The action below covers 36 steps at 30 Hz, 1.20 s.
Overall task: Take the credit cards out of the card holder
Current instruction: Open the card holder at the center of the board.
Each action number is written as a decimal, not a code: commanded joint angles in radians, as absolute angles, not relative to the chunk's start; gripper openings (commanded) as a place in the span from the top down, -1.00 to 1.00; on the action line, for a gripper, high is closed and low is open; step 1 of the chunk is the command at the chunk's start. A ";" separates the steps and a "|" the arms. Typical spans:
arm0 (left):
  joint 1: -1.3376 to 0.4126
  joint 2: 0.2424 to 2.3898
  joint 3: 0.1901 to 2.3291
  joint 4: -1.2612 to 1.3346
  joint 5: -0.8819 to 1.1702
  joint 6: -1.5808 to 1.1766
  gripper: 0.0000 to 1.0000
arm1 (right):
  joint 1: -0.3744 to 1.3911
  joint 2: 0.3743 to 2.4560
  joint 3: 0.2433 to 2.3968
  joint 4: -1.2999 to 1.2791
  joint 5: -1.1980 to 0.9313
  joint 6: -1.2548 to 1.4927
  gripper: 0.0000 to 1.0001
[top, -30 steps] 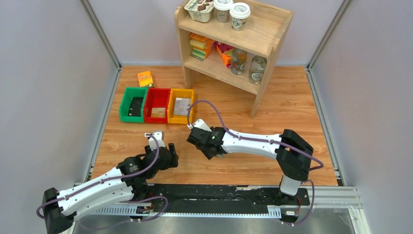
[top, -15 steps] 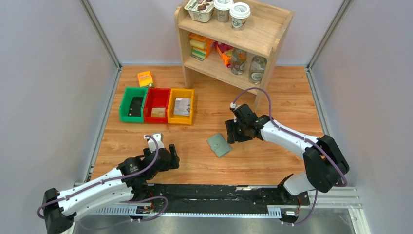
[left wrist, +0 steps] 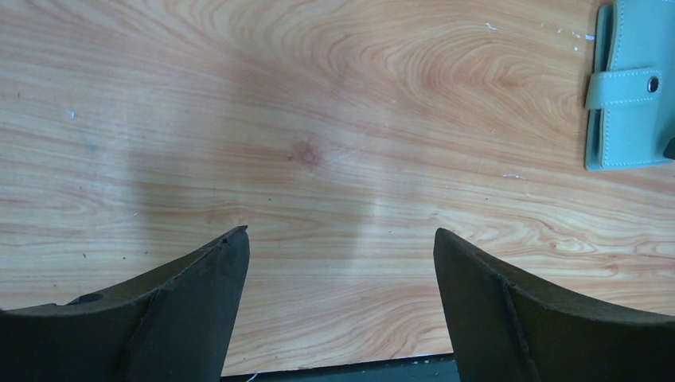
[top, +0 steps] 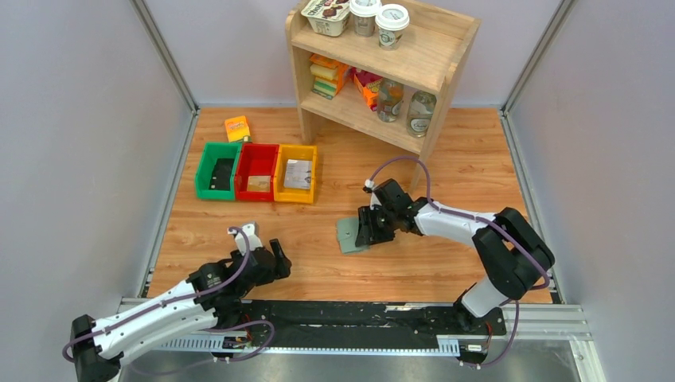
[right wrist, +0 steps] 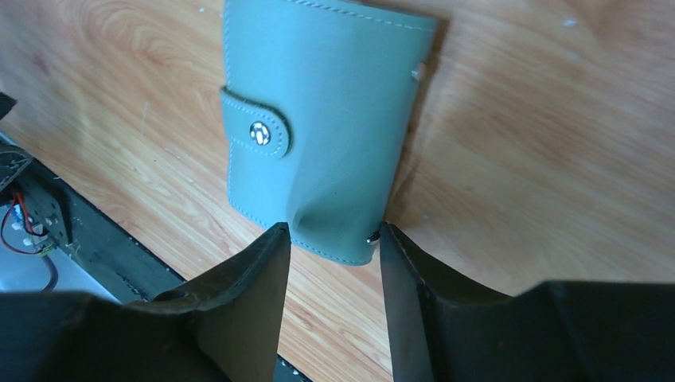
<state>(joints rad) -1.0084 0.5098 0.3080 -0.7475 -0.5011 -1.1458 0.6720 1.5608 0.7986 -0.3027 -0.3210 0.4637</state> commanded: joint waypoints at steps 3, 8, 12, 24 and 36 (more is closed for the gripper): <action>-1.014 0.348 0.247 -0.727 -0.471 -1.158 -0.86 | 0.738 1.604 0.814 -0.187 -0.377 0.512 0.13; -1.012 0.327 0.223 -0.599 -0.437 -1.111 -0.86 | 0.764 1.580 0.812 -0.192 -0.301 0.532 0.14; -1.012 0.328 0.152 -0.355 -0.370 -1.059 -0.86 | 0.709 1.511 0.761 -0.155 -0.252 0.595 0.13; -0.967 0.748 0.396 -0.158 -0.460 -0.833 -0.95 | 0.574 1.558 0.732 -0.009 -0.317 0.736 0.09; -0.890 1.284 0.814 -0.311 -0.276 -0.652 -0.65 | 0.572 1.648 0.764 0.037 -0.360 0.721 0.12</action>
<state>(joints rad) -0.8902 1.1866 0.7383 -0.2703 -0.3740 -0.7227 0.5735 1.6402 0.7475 -0.0170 -0.3435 0.7105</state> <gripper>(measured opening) 0.861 0.440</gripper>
